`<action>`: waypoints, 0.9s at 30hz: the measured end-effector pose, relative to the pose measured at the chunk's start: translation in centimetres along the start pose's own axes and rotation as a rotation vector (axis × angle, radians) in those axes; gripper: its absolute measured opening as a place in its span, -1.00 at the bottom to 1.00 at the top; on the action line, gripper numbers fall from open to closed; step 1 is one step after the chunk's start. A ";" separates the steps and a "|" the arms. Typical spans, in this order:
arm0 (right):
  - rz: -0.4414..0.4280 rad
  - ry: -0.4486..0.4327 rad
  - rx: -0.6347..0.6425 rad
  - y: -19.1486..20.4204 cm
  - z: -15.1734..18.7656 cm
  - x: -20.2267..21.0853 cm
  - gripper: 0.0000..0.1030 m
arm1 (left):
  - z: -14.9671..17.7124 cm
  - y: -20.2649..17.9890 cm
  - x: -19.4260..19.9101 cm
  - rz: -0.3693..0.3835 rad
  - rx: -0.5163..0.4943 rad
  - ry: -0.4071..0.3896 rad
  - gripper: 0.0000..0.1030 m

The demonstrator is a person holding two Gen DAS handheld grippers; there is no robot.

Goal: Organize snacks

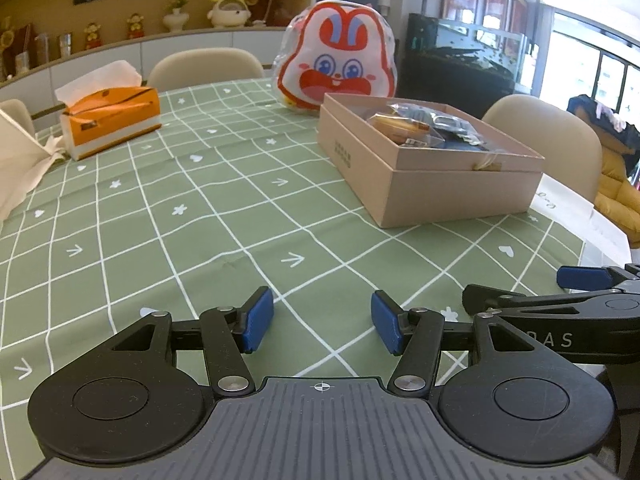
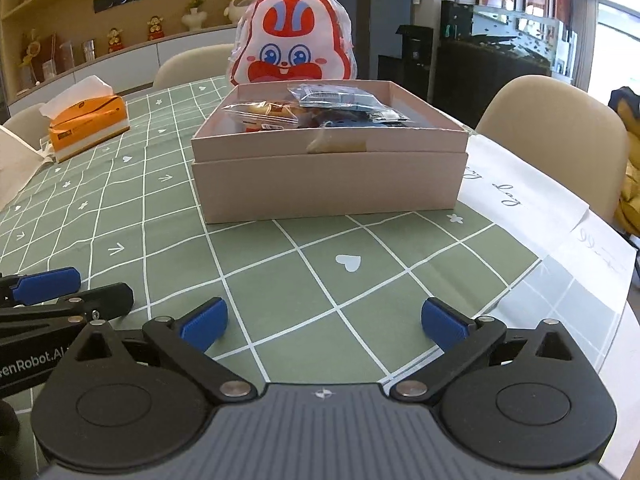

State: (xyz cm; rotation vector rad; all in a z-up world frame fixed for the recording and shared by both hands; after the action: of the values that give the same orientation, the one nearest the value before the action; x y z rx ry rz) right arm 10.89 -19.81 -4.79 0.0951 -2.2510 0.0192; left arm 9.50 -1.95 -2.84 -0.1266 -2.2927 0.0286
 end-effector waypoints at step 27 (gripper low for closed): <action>-0.001 0.000 0.004 -0.3 0.0 0.0 1.00 | 0.0 -0.5 -0.2 -0.043 -0.034 0.010 0.20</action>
State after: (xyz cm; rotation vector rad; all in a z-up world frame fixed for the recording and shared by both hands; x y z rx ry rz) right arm 10.91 -20.09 -4.85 0.0983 -2.2510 0.0228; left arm 9.63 -2.48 -2.95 -0.0942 -2.2862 -0.0328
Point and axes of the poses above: each gripper's, at about its wrist camera, not at the fingertips, and x roughly against the way its jaws point, y to its left, z to its underside, the point moved 4 cm from there along -x, roughly the way its jaws point, and after that the axes turned 12 degrees about y, right-handed, at the moved point
